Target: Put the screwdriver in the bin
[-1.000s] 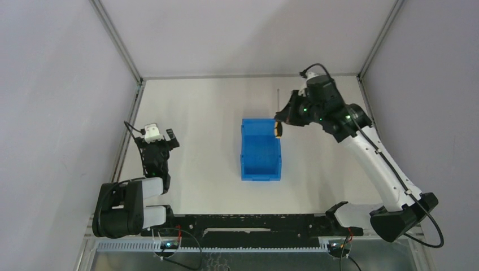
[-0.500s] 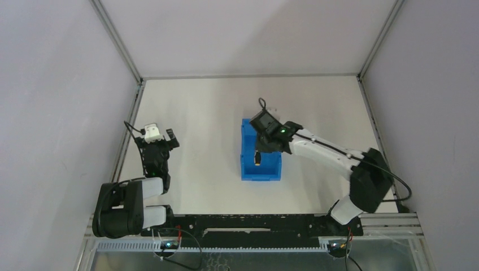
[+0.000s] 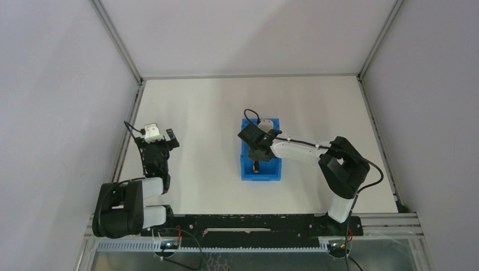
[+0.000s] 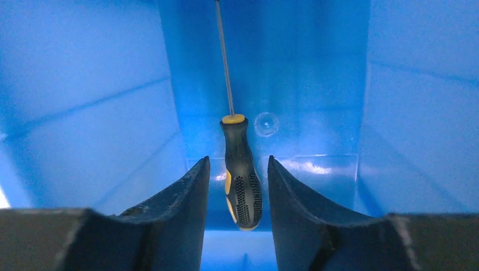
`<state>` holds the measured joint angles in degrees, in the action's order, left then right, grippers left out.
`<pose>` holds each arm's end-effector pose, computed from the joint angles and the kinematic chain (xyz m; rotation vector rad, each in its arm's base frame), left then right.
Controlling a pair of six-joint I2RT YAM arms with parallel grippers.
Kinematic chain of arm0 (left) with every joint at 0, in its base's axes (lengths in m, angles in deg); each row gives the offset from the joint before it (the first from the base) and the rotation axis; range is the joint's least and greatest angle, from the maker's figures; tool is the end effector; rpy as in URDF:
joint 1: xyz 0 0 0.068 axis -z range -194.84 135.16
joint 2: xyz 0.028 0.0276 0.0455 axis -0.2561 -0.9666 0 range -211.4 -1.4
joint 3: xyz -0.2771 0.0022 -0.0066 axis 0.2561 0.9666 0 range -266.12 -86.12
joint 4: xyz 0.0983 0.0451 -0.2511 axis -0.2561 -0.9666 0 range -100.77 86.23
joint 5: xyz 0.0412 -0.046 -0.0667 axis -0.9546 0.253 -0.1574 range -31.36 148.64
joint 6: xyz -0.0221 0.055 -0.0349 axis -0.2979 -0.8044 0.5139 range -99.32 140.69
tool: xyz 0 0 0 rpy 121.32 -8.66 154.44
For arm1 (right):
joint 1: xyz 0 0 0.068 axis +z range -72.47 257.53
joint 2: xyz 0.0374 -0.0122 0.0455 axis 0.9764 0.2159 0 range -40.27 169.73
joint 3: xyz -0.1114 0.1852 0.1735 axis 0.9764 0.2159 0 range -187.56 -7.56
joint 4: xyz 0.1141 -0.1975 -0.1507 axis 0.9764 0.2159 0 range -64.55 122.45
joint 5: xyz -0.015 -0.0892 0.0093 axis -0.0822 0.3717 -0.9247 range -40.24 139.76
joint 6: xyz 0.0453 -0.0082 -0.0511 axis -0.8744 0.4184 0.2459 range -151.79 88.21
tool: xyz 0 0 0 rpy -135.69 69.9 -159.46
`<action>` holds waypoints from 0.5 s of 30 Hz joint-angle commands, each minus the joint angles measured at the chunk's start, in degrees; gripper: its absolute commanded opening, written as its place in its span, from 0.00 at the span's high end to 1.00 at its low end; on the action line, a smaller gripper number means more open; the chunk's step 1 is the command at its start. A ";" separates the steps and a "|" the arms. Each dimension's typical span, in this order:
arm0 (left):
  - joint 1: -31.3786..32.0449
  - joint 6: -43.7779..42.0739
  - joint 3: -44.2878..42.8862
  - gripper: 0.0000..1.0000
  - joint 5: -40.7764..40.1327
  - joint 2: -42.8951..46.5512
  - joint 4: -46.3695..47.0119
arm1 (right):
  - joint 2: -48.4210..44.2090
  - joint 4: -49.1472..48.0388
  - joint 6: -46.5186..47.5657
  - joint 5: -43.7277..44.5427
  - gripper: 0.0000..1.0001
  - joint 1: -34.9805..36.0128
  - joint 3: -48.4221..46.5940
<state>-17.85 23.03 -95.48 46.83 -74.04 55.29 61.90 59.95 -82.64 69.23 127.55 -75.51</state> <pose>0.2365 0.0238 0.1571 -0.2338 1.6291 0.1783 0.2515 0.2711 0.1629 0.1045 2.6449 0.0943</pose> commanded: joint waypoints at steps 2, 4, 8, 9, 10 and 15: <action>0.28 -1.12 -1.57 0.00 -0.14 0.40 1.84 | -8.18 -2.27 1.52 5.26 0.49 -0.31 -0.44; 0.29 -1.12 -1.54 0.00 -0.14 0.40 1.84 | -11.96 -1.77 2.99 5.09 0.46 -1.26 -1.15; 0.30 -1.12 -1.57 0.00 -0.14 0.42 1.84 | -22.47 -2.23 8.21 6.46 0.42 -1.55 -1.94; 0.33 -1.13 -1.61 0.00 -0.14 0.44 1.84 | -24.19 -2.37 9.50 6.57 0.41 -1.55 -1.93; 0.29 -1.12 -1.55 0.00 -0.14 0.43 1.84 | -26.85 -2.16 11.07 6.92 0.39 -1.59 -1.99; 0.28 -1.12 -1.53 0.00 -0.14 0.40 1.84 | -39.31 2.83 17.14 13.32 0.11 -4.66 -1.42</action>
<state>-17.85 23.03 -95.48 46.83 -74.04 55.29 29.88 59.39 -72.52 75.37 125.49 -75.86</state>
